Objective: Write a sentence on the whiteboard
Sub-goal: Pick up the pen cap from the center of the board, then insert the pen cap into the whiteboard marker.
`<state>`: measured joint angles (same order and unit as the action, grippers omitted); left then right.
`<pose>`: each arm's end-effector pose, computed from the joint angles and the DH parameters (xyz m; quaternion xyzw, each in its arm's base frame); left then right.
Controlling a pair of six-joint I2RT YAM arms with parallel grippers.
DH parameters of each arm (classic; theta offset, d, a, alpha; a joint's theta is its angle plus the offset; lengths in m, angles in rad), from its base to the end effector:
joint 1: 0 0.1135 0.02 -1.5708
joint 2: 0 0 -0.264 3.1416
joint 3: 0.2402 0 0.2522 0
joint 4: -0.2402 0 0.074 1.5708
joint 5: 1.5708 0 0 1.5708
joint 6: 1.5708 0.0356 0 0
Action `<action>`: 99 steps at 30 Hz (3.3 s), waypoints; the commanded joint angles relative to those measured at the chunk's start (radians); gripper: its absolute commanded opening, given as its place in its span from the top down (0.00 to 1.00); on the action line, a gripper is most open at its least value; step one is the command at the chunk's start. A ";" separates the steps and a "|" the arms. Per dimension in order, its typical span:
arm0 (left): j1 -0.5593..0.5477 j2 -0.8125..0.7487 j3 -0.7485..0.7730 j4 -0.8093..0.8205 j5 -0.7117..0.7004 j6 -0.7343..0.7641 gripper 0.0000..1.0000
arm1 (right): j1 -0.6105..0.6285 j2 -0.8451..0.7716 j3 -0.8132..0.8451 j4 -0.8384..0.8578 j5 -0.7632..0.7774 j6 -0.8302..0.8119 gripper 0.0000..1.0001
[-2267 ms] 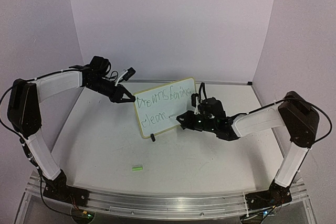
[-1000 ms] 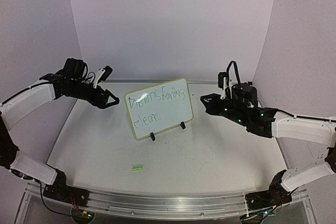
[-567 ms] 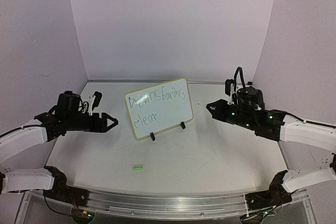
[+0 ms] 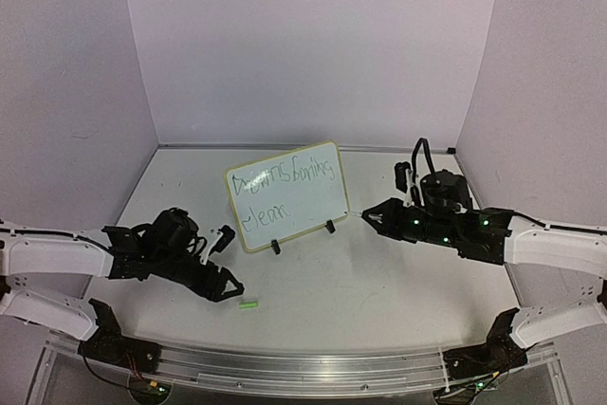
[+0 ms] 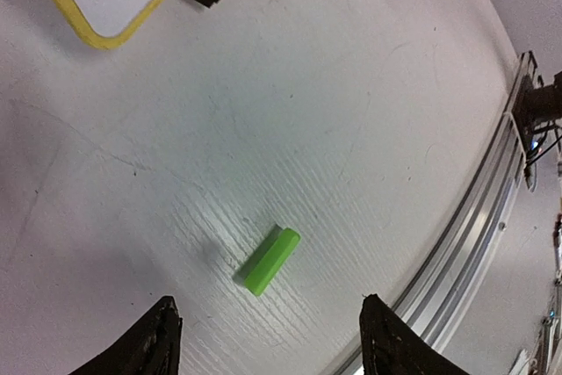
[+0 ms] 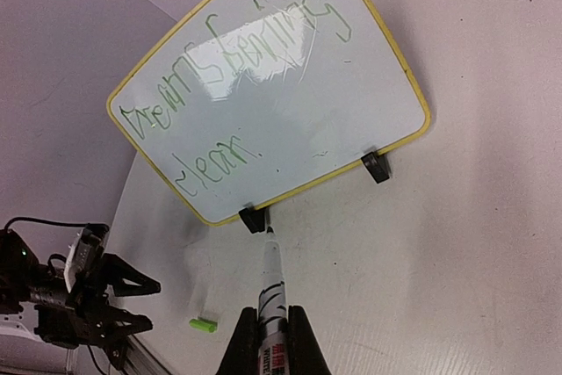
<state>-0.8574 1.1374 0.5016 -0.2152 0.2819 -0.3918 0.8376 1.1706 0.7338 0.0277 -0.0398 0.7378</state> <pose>0.1320 -0.1677 0.1745 0.2619 0.8902 -0.3106 0.2060 0.1763 0.1979 0.2638 -0.0526 0.8342 0.4006 0.3753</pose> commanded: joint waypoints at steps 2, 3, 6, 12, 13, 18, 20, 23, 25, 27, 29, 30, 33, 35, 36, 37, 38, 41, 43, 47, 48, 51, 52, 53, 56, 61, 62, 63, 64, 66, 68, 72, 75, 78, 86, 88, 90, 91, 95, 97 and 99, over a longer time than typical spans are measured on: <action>-0.072 0.102 0.061 0.019 -0.082 0.069 0.33 | 0.006 0.007 -0.006 0.008 0.008 0.016 1.00; -0.074 0.121 0.060 0.032 -0.081 0.072 0.33 | 0.006 0.007 -0.008 0.008 0.008 0.017 1.00; -0.077 0.153 0.056 0.065 -0.075 0.084 0.36 | 0.006 0.005 -0.017 0.009 0.009 0.021 1.00; -0.081 0.209 0.077 0.072 -0.051 0.139 0.54 | 0.006 -0.004 -0.029 0.014 0.015 0.024 1.00; -0.083 0.216 0.083 0.068 -0.046 0.145 0.55 | 0.006 -0.007 -0.028 0.016 0.015 0.021 1.00; -0.089 0.250 0.102 0.052 -0.027 0.166 0.56 | 0.006 -0.024 -0.040 0.018 0.021 0.025 1.00; -0.093 0.261 0.104 0.045 -0.029 0.169 0.56 | 0.005 -0.032 -0.049 0.021 0.022 0.028 1.00; -0.100 0.273 0.105 0.046 -0.030 0.167 0.58 | 0.006 -0.045 -0.065 0.021 0.025 0.035 1.00; -0.107 0.276 0.109 0.039 -0.033 0.162 0.60 | 0.006 -0.052 -0.071 0.021 0.027 0.037 1.00; -0.118 0.272 0.110 0.033 -0.044 0.154 0.62 | 0.005 -0.059 -0.075 0.022 0.030 0.038 1.00; -0.122 0.268 0.102 0.033 -0.056 0.151 0.62 | 0.005 -0.063 -0.079 0.021 0.035 0.040 1.00; -0.122 0.267 0.097 0.037 -0.059 0.149 0.62 | 0.005 -0.063 -0.081 0.022 0.036 0.041 1.00; -0.123 0.282 0.098 0.044 -0.058 0.148 0.63 | 0.005 -0.061 -0.082 0.023 0.036 0.040 1.00; -0.124 0.300 0.106 0.041 -0.059 0.147 0.63 | 0.006 -0.061 -0.082 0.023 0.035 0.041 1.00; -0.125 0.308 0.110 0.039 -0.060 0.146 0.64 | 0.005 -0.063 -0.082 0.023 0.035 0.041 1.00; -0.128 0.314 0.112 0.039 -0.063 0.145 0.64 | 0.005 -0.065 -0.083 0.023 0.035 0.041 1.00; -0.130 0.317 0.112 0.041 -0.063 0.143 0.65 | 0.005 -0.068 -0.085 0.023 0.037 0.042 1.00; -0.135 0.324 0.112 0.044 -0.069 0.140 0.66 | 0.005 -0.079 -0.091 0.023 0.040 0.044 1.00; -0.137 0.327 0.113 0.043 -0.075 0.139 0.68 | 0.006 -0.086 -0.096 0.023 0.039 0.047 1.00; -0.143 0.338 0.116 0.041 -0.081 0.133 0.74 | 0.005 -0.097 -0.107 0.023 0.039 0.053 1.00; -0.146 0.342 0.118 0.039 -0.081 0.131 0.76 | 0.005 -0.100 -0.109 0.022 0.040 0.054 1.00; -0.153 0.352 0.121 0.032 -0.087 0.121 0.81 | 0.006 -0.104 -0.113 0.022 0.039 0.055 1.00; -0.154 0.355 0.122 0.030 -0.090 0.117 0.83 | 0.005 -0.104 -0.113 0.022 0.039 0.055 1.00; -0.155 0.359 0.124 0.030 -0.090 0.114 0.86 | 0.006 -0.104 -0.113 0.022 0.039 0.055 1.00; -0.160 0.371 0.122 0.033 -0.091 0.108 0.91 | 0.005 -0.103 -0.115 0.021 0.039 0.054 1.00; -0.160 0.375 0.101 0.060 -0.096 0.090 0.99 | 0.003 -0.105 -0.111 0.012 -0.005 0.006 1.00; -0.160 0.367 0.099 0.061 -0.102 0.086 1.00 | -0.002 -0.104 -0.105 0.007 -0.033 -0.012 1.00; -0.160 0.357 0.099 0.062 -0.106 0.082 1.00 | -0.011 -0.101 -0.098 -0.001 -0.067 -0.031 1.00; -0.160 0.339 0.100 0.065 -0.109 0.077 1.00 | -0.028 -0.099 -0.089 -0.016 -0.111 -0.050 1.00; -0.160 0.307 0.111 0.071 -0.113 0.070 1.00 | -0.088 -0.095 -0.080 -0.038 -0.230 -0.072 1.00; -0.160 0.273 0.133 0.082 -0.100 0.067 1.00 | -0.180 -0.092 -0.079 -0.064 -0.382 -0.093 1.00; -0.160 0.226 0.183 0.096 -0.043 0.065 1.00 | -0.283 -0.079 -0.037 -0.132 -0.620 -0.168 1.00; -0.161 0.200 0.207 0.126 0.027 0.063 1.00 | -0.287 -0.013 0.034 -0.221 -0.748 -0.236 1.00; -0.170 0.191 0.214 0.184 0.096 0.044 1.00 | -0.286 0.074 0.086 -0.273 -0.894 -0.265 1.00; -0.249 0.239 0.242 0.253 0.172 0.030 1.00 | -0.247 0.221 0.155 -0.318 -1.144 -0.296 1.00; -0.264 0.245 0.240 0.267 0.179 0.030 1.00 | -0.235 0.251 0.167 -0.323 -1.168 -0.301 1.00; -0.274 0.250 0.236 0.284 0.180 0.026 1.00 | -0.223 0.277 0.178 -0.325 -1.185 -0.308 1.00; -0.277 0.253 0.232 0.290 0.181 0.023 1.00 | -0.215 0.291 0.181 -0.325 -1.191 -0.311 1.00; -0.283 0.257 0.228 0.302 0.184 0.019 1.00 | -0.183 0.340 0.196 -0.325 -1.200 -0.323 1.00; -0.286 0.258 0.230 0.305 0.186 0.021 1.00 | -0.166 0.364 0.205 -0.325 -1.200 -0.328 1.00; -0.290 0.262 0.232 0.307 0.189 0.021 1.00 | -0.148 0.386 0.217 -0.324 -1.200 -0.333 1.00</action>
<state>-1.1366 1.3922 0.7048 0.0394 0.4522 -0.3676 0.6554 1.5155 0.8981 -0.2931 -1.2018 0.4386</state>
